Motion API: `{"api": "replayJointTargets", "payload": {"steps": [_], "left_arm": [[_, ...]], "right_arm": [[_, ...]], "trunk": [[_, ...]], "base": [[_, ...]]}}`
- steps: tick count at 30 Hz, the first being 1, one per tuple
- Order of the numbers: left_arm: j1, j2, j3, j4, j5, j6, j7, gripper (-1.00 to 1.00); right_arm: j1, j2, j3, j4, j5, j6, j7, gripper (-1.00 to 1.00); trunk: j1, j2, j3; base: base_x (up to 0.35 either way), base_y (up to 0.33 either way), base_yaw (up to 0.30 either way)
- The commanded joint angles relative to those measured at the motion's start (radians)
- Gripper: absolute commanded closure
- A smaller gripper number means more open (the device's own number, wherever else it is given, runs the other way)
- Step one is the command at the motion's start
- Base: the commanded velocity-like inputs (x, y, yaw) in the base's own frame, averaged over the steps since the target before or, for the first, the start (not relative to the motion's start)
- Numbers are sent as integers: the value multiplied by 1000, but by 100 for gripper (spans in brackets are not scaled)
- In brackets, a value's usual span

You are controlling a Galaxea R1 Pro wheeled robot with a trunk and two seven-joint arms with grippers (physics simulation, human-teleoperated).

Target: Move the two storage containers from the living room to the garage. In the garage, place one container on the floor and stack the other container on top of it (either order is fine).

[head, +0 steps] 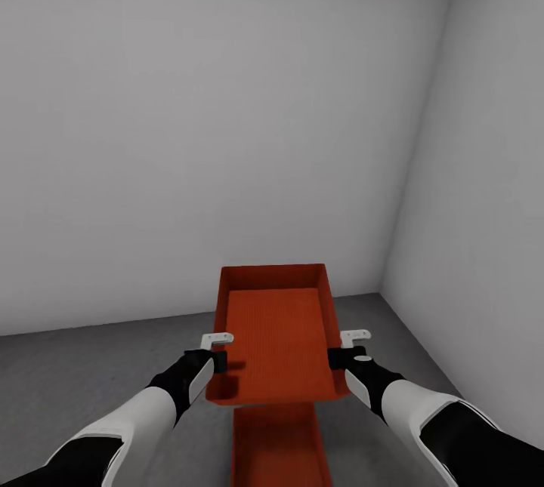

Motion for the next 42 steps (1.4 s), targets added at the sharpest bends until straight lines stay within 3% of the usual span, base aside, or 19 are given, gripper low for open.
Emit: {"api": "replayJointTargets", "payload": {"steps": [1, 34, 42], "left_arm": [[0, 0, -5, -5, -29, -14, 24, 100], [0, 0, -5, -8, -29, -16, 20, 100], [0, 0, -5, -7, -29, -16, 21, 100]], "right_arm": [[-1, 0, -11, 15, -20, -6, -9, 100], [-2, 0, -11, 15, -20, -6, -9, 100], [-2, -1, -11, 15, -20, -6, -9, 100]], "trunk": [[1, -2, -2], [1, -2, -2], [1, -2, -12]], "base": [[0, 0, 0], [0, 0, 0], [0, 0, 0]]}}
